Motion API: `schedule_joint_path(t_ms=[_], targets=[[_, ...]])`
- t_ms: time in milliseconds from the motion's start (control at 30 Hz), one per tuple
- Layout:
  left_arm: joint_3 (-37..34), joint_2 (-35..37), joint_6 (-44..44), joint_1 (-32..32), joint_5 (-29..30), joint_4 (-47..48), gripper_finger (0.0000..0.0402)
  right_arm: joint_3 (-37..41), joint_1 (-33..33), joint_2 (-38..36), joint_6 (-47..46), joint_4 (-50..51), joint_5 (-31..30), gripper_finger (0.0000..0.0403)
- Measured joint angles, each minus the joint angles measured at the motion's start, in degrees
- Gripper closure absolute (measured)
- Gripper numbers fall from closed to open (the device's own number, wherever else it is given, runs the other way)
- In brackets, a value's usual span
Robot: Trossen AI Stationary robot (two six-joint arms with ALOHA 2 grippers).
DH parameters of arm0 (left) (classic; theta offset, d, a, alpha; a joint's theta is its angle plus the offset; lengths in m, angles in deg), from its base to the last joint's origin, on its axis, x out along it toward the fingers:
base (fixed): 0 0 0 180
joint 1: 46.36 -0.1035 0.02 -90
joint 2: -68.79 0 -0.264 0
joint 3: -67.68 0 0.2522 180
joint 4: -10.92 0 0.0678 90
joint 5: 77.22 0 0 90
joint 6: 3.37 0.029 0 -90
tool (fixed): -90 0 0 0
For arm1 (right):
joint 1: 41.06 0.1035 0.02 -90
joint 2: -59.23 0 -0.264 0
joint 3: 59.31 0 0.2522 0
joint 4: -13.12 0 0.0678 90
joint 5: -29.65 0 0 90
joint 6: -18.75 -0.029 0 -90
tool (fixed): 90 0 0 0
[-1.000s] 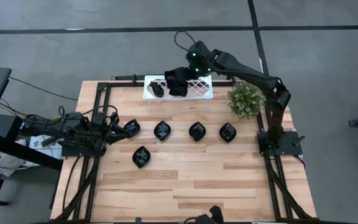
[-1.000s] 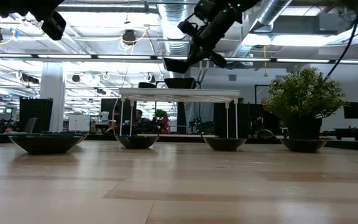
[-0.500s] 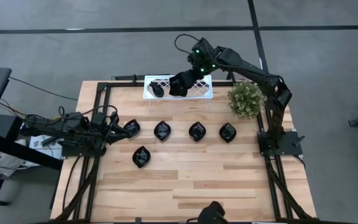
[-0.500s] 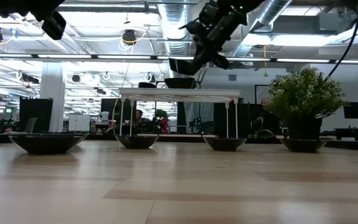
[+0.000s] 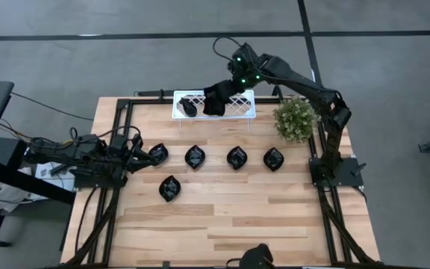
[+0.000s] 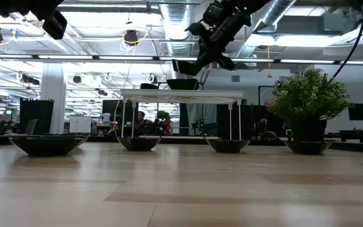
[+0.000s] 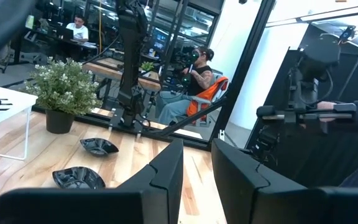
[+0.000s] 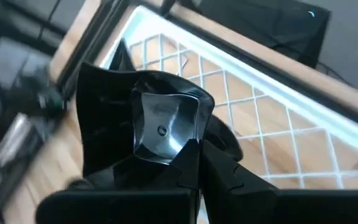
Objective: Pick & Place Mini shaped plates
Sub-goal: Stack the black distorted square plate on top of the black distorted square plates on the shelf
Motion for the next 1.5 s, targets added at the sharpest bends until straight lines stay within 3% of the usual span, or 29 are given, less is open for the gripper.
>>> schedule_joint_path(t_ms=[233, 567, 800, 1500], targets=[[0.0, 0.0, 0.0, 0.0, 0.0, -0.7, 0.0315, 0.0, 2.4, -0.2, -11.2, -0.7, -7.8, 0.0403], [0.0, 0.0, 0.0, 0.0, 0.0, -0.9, 0.0315, 0.0, 3.0, -0.2, -21.3, 4.9, -6.7, 0.0403], [0.0, 0.0, 0.0, 0.0, 0.0, -1.0, 0.0315, 0.0, 4.1, -0.2, -27.6, 3.5, -6.9, 0.0403], [0.0, 0.0, 0.0, 0.0, 0.0, -1.1, 0.0315, 0.1, 5.4, 0.1, -33.6, 3.7, -10.1, 0.0388]])
